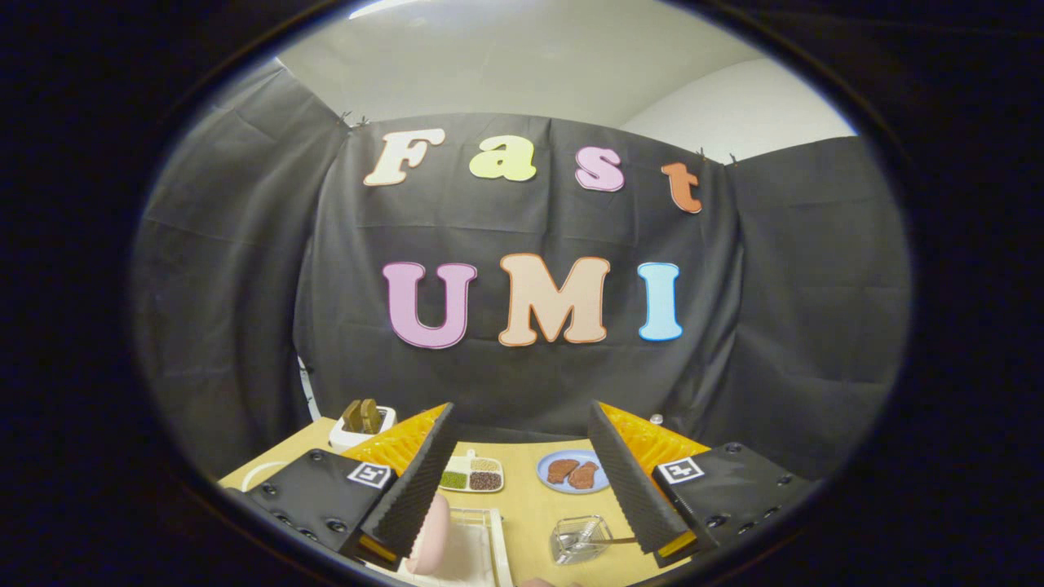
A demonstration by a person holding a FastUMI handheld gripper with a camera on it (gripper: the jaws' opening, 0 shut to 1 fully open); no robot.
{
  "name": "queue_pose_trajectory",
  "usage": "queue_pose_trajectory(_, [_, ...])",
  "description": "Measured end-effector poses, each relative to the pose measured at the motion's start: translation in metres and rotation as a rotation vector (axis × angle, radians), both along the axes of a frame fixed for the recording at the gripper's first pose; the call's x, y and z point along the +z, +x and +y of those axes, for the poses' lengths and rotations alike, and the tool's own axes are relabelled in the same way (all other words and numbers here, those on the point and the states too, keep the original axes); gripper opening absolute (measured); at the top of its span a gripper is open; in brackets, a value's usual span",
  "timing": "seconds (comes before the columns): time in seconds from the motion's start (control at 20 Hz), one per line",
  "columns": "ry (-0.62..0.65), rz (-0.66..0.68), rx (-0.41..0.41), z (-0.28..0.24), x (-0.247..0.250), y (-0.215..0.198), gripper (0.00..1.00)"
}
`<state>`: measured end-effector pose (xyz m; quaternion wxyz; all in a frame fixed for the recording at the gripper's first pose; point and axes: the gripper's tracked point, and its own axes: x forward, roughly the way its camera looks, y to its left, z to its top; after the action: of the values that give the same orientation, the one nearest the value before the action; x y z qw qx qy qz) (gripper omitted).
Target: Take the plate from the dish rack, then take the spoon from the basket and place it into the plate.
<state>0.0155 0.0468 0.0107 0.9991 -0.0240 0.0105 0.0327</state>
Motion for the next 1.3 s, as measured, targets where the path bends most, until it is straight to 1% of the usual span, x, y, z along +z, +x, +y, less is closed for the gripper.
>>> queue_pose_trajectory(0.65, [-0.004,0.011,0.009,0.004,0.003,-0.003,1.00])
queue_pose_trajectory(1.0, [-0.025,0.039,0.033,0.014,-0.001,-0.002,1.00])
queue_pose_trajectory(1.3, [-0.121,0.127,0.072,0.029,-0.019,-0.001,1.00])
